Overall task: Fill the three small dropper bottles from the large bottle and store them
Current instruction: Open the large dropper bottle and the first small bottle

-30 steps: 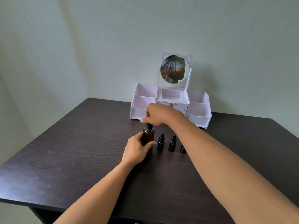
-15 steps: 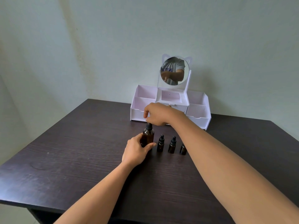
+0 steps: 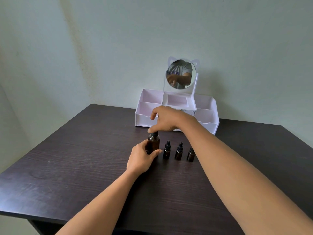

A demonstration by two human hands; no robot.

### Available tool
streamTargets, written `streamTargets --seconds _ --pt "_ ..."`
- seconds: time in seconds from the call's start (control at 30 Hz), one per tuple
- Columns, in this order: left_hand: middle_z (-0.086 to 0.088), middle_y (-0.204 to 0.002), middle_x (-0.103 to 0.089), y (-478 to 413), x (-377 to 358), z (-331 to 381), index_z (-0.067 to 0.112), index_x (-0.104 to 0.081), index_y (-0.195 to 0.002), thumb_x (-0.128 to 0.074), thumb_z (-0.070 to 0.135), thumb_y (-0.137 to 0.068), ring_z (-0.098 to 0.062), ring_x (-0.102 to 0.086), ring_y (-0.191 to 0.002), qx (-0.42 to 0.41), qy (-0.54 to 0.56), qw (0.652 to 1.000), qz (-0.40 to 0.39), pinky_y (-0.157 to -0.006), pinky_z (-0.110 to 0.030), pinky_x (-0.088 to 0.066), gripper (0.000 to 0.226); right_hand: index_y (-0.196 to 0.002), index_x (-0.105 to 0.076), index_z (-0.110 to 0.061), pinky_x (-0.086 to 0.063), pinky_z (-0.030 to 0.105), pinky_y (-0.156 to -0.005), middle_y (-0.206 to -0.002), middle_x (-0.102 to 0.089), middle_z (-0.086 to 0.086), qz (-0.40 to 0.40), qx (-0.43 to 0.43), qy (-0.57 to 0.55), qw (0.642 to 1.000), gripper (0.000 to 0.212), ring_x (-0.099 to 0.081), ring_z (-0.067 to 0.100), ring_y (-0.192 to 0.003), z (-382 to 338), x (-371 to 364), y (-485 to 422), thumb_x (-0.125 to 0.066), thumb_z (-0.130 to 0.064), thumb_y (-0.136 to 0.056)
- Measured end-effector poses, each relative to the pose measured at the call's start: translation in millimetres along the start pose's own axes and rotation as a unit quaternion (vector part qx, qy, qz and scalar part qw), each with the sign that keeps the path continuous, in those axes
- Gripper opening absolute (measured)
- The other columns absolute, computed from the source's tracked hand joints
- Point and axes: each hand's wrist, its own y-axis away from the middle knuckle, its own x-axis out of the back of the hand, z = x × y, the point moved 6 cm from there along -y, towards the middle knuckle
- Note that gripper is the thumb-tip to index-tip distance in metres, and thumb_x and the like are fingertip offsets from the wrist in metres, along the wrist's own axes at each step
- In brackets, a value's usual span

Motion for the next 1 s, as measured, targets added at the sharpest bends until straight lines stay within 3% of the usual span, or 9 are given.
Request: streamTargets --seconds 0.07,0.23,0.3,0.43,0.6,0.7,0.83,1.0 --pt "0.007 -0.118 -0.069 1 1 1 0.026 -0.062 -0.129 -0.080 0.049 -0.076 -0.010 -0.065 -0.105 0.000 0.003 1.000 -0.001 -0.095 -0.035 -0.054 0.061 -0.122 -0.058 -0.027 -0.046 0.044 -0.094 -0.101 -0.055 -0.007 -0.007 -0.010 -0.004 1.000 0.058 -0.057 0.020 -0.102 6 3 6 -0.079 -0.052 -0.074" --pt "0.007 -0.116 -0.070 5 2 1 0.028 -0.062 -0.127 -0.081 0.052 -0.074 -0.011 -0.065 -0.107 -0.001 0.008 1.000 -0.002 -0.095 -0.037 -0.054 0.061 -0.115 -0.066 -0.026 -0.040 0.041 -0.091 -0.114 -0.063 -0.002 -0.047 -0.053 0.065 0.995 0.036 -0.058 0.024 -0.107 30 -20 18 -0.077 -0.034 -0.081" --pt "0.005 -0.122 -0.067 7 4 2 0.028 -0.055 -0.135 -0.081 0.054 -0.072 -0.012 -0.062 -0.114 -0.001 -0.001 1.000 0.004 -0.098 -0.035 -0.052 0.073 -0.116 -0.068 -0.022 -0.039 0.045 -0.095 -0.119 -0.065 0.000 -0.058 -0.055 0.075 0.994 0.036 -0.058 0.025 -0.111 37 -33 21 -0.077 -0.035 -0.084" --pt "0.001 -0.136 -0.059 12 7 -1 0.014 -0.031 -0.153 -0.086 0.051 -0.067 -0.012 -0.055 -0.124 0.023 0.004 1.000 0.013 -0.103 -0.030 -0.045 0.109 -0.113 -0.067 -0.020 -0.030 0.051 -0.094 -0.110 -0.067 0.003 -0.049 -0.059 0.095 0.993 0.034 -0.056 0.027 -0.111 42 -48 25 -0.076 -0.037 -0.085" --pt "0.002 -0.140 -0.055 23 9 -4 0.018 -0.028 -0.153 -0.089 0.057 -0.057 -0.014 -0.053 -0.126 0.028 -0.016 0.999 0.007 -0.103 -0.034 -0.046 0.120 -0.111 -0.066 -0.018 -0.027 0.053 -0.096 -0.105 -0.065 0.005 -0.019 -0.053 0.094 0.994 0.030 -0.054 0.028 -0.112 39 -55 31 -0.074 -0.034 -0.087" --pt "0.006 -0.124 -0.058 33 15 -5 0.025 -0.045 -0.129 -0.089 0.063 -0.050 -0.014 -0.057 -0.113 0.033 -0.035 0.998 0.034 -0.094 -0.036 -0.053 0.098 -0.101 -0.068 -0.018 -0.029 0.053 -0.098 -0.096 -0.067 0.002 -0.016 -0.039 0.075 0.996 0.026 -0.056 0.025 -0.105 28 -57 38 -0.074 -0.038 -0.086" --pt "0.014 -0.095 -0.052 42 20 -1 0.027 -0.048 -0.091 -0.086 0.069 -0.044 -0.011 -0.055 -0.089 0.017 -0.092 0.995 0.045 -0.074 -0.034 -0.051 0.074 -0.085 -0.064 -0.018 -0.027 0.058 -0.106 -0.079 -0.057 -0.006 -0.022 -0.032 0.063 0.997 0.029 -0.054 0.021 -0.097 9 -63 44 -0.073 -0.045 -0.084" --pt "0.014 -0.096 -0.052 43 19 -2 0.030 -0.051 -0.077 -0.084 0.069 -0.050 -0.014 -0.055 -0.091 -0.004 -0.105 0.994 0.040 -0.078 -0.032 -0.049 0.058 -0.062 -0.045 -0.019 -0.025 0.059 -0.104 -0.069 -0.053 -0.003 -0.027 -0.032 0.083 0.996 0.045 -0.060 0.026 -0.094 -10 -68 47 -0.070 -0.050 -0.084"
